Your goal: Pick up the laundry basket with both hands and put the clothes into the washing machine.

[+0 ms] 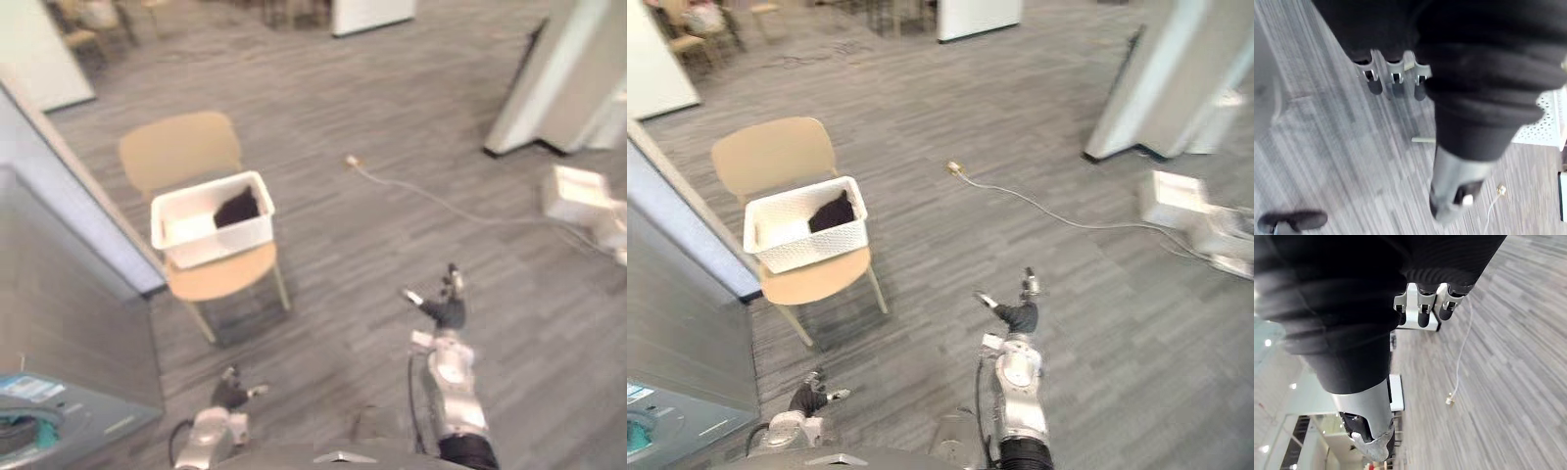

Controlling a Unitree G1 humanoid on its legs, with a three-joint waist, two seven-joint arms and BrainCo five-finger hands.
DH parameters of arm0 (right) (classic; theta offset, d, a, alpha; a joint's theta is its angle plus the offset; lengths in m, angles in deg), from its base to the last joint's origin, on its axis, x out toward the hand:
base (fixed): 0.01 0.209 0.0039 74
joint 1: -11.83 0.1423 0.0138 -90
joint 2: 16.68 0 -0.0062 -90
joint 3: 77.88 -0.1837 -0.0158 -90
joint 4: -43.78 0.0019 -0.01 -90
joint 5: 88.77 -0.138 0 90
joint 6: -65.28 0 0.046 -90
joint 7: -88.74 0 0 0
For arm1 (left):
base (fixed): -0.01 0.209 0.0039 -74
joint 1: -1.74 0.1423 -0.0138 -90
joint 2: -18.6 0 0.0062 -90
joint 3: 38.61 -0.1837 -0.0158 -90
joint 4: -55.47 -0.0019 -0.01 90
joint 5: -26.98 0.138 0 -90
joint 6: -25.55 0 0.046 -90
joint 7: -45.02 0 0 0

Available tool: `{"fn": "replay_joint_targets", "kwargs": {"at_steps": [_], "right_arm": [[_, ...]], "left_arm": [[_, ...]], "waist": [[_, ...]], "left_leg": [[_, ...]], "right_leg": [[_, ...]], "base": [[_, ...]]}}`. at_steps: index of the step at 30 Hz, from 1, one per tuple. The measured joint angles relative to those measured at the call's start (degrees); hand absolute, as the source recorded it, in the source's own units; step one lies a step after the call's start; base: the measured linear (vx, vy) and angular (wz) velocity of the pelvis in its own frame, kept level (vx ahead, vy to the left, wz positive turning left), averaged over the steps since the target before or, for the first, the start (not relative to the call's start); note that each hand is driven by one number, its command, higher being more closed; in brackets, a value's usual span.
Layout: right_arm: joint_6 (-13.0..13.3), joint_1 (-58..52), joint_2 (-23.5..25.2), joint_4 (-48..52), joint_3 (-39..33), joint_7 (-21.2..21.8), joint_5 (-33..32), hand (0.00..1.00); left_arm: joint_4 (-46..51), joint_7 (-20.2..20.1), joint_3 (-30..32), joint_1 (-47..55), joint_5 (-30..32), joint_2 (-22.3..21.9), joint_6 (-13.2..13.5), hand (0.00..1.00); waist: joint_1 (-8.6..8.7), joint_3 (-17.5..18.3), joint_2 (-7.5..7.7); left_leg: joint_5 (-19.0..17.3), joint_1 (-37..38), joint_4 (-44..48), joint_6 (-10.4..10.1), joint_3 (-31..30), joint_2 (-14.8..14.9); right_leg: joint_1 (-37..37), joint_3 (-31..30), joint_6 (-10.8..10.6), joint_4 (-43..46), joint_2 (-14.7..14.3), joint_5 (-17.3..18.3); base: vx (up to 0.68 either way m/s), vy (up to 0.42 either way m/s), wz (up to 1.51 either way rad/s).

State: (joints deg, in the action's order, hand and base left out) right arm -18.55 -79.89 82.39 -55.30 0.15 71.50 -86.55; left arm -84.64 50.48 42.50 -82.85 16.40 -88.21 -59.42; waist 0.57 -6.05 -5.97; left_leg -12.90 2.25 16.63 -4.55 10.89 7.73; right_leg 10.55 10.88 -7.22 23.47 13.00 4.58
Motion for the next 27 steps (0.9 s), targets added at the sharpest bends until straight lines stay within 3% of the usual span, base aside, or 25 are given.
{"fn": "replay_joint_targets", "kwargs": {"at_steps": [1, 4, 7, 9, 11, 12, 15, 18, 19, 20, 22, 23, 25, 26, 27], "right_arm": [[-0.65, 2.45, -1.67, 0.82, -0.68, -0.39, 0.64, 0.0], [-0.87, 5.46, -3.14, 3.85, -1.77, -0.28, 0.55, 0.0], [0.19, 4.39, -3.1, 6.38, -1.81, 1.22, 0.42, 0.0], [0.26, 3.3, -3.1, 6.39, -1.45, 2.31, 0.4, 0.0], [0.36, 2.52, -3.52, 6.39, -1.86, 2.34, 0.42, 0.0], [0.34, 2.64, -4.09, 6.43, -2.12, 2.75, 0.43, 0.0], [-0.87, 4.13, -4.93, 6.49, -2.61, 3.72, 0.57, 0.0], [-3.49, 6.03, -4.95, 6.23, -4.44, 3.87, 2.8, 0.0], [-4.28, 7.01, -4.91, 5.77, -4.64, 3.74, 3.08, 0.0], [-5.3, 7.69, -5.0, 5.38, -5.46, 3.29, 4.23, 0.0], [-6.16, 8.32, -5.5, 4.71, -7.1, 2.66, 4.99, 0.0], [-6.75, 9.45, -6.13, 2.55, -7.6, 1.92, 5.02, 0.0], [-7.71, 10.32, -6.11, 1.13, -8.34, 1.72, 5.12, 0.0], [-7.81, 11.3, -6.47, 1.11, -8.87, 1.72, 6.48, 0.0], [-7.94, 11.65, -6.88, 1.11, -9.13, 1.72, 7.34, 0.0]], "left_arm": [[-0.02, -0.06, 0.2, -0.07, 1.1, -0.28, 0.01, 0.0], [-0.54, -0.81, 3.02, -0.05, 3.09, -0.27, 0.13, 0.0], [-1.99, -0.86, 6.66, 1.1, 3.51, -0.04, 0.09, 0.0], [-3.17, -0.79, 8.95, 2.36, 3.49, 0.51, 0.03, 0.0], [-2.84, -0.69, 11.08, 3.22, 3.04, 0.56, 0.05, 0.0], [-1.91, -0.68, 11.27, 3.21, 2.89, 0.74, 0.31, 0.0], [-0.57, -0.71, 13.39, 4.0, 2.49, 0.46, 0.04, 0.0], [-0.31, -0.82, 13.48, 4.32, 1.79, 0.7, -0.26, 0.0], [0.03, -0.83, 13.44, 3.76, 1.73, 1.07, -0.32, 0.0], [0.02, -0.85, 13.37, 3.7, 1.67, 1.42, -0.56, 0.0], [0.02, -0.87, 13.31, 3.95, 0.87, 1.33, -0.72, 0.0], [0.03, -0.86, 13.36, 4.12, 0.07, 1.35, -0.78, 0.0], [0.02, -0.81, 13.36, 4.47, -0.46, 1.98, -0.83, 0.0], [0.05, -0.82, 13.45, 4.17, -0.49, 2.21, -0.85, 0.0], [0.04, -0.88, 13.48, 4.02, -0.51, 2.41, -0.87, 0.0]], "waist": [[-0.22, -0.33, -1.22], [-0.61, -0.29, -1.11], [-0.37, -0.51, -0.45], [-0.69, -0.46, -0.8], [-0.5, -0.52, -0.58], [-0.94, -0.47, -0.71], [-1.4, -0.51, -0.69], [-1.55, -0.92, 0.11], [-1.39, -1.26, 0.61], [-1.32, -1.26, 0.82], [-0.85, -1.28, 0.87], [-0.74, -1.24, 1.24], [-1.01, 0.15, 3.09], [-0.56, 0.23, 3.99], [-0.56, 0.21, 4.05]], "left_leg": [[1.4, 1.21, -2.27, -0.4, 0.17, 0.0], [3.39, 3.22, -4.35, -1.7, -0.31, 0.2], [-2.21, 0.77, 3.28, -1.32, -4.32, 1.72], [-3.98, -0.37, 7.93, 2.12, -4.28, 3.2], [-0.52, -6.54, 20.18, 7.83, -0.29, 5.93], [2.26, -9.64, 25.81, 9.07, 1.98, 7.65], [6.43, -11.47, 29.78, 7.87, 6.27, 9.88], [9.02, -12.22, 28.17, 6.82, 8.21, 9.5], [7.59, -12.98, 27.77, 6.78, 8.1, 9.36], [4.25, -12.71, 21.65, 5.93, 7.4, 9.23], [4.52, -10.85, 8.55, 4.16, 6.03, 8.76], [6.98, -9.37, 3.55, -0.04, 6.33, 8.17], [7.13, -9.36, 1.28, -0.19, 8.4, 5.39], [6.22, -10.92, 3.31, 0.68, 8.36, 4.67], [5.16, -11.91, 4.91, 0.94, 8.0, 4.51]], "right_leg": [[-0.76, 0.01, 0.15, -0.05, -0.39, 0.12], [-3.65, 1.23, 0.68, 0.05, -0.45, 1.27], [-8.39, 5.03, -0.15, 0.55, -0.15, 6.48], [-12.67, 7.62, -0.14, -2.08, -1.32, 7.02], [-16.11, 10.15, 0.36, -6.06, -2.0, 6.69], [-17.95, 10.51, 0.44, -8.28, -2.75, 6.45], [-21.74, 11.56, 0.67, -14.33, -3.5, 4.1], [-23.33, 11.85, 1.94, -19.93, -3.28, 1.95], [-23.17, 11.98, 2.7, -20.74, -3.04, 1.39], [-22.37, 12.09, 2.8, -20.64, -2.95, 0.79], [-21.97, 12.5, 1.1, -20.82, -2.82, 0.05], [-21.96, 12.44, 0.22, -20.99, -2.27, 0.1], [-21.25, 11.42, -1.15, -21.96, -0.62, -0.78], [-20.33, 11.16, -2.08, -22.2, 0.36, -1.43], [-20.26, 11.21, -2.56, -22.27, 0.67, -1.88]], "base": [[0.15, -0.133, 0.29], [0.1, -0.082, 0.48], [-0.01, -0.025, 0.9], [-0.01, 0.005, 0.89], [0.0, -0.024, 1.03], [0.01, -0.017, 0.87], [0.05, 0.023, 0.39], [0.03, 0.016, -0.06], [0.01, 0.014, -0.06], [0.0, 0.0, 0.0], [0.04, 0.113, 0.06], [0.14, 0.215, -0.04], [0.21, 0.169, -0.05], [0.19, 0.122, 0.09], [0.18, 0.152, 0.17]]}}
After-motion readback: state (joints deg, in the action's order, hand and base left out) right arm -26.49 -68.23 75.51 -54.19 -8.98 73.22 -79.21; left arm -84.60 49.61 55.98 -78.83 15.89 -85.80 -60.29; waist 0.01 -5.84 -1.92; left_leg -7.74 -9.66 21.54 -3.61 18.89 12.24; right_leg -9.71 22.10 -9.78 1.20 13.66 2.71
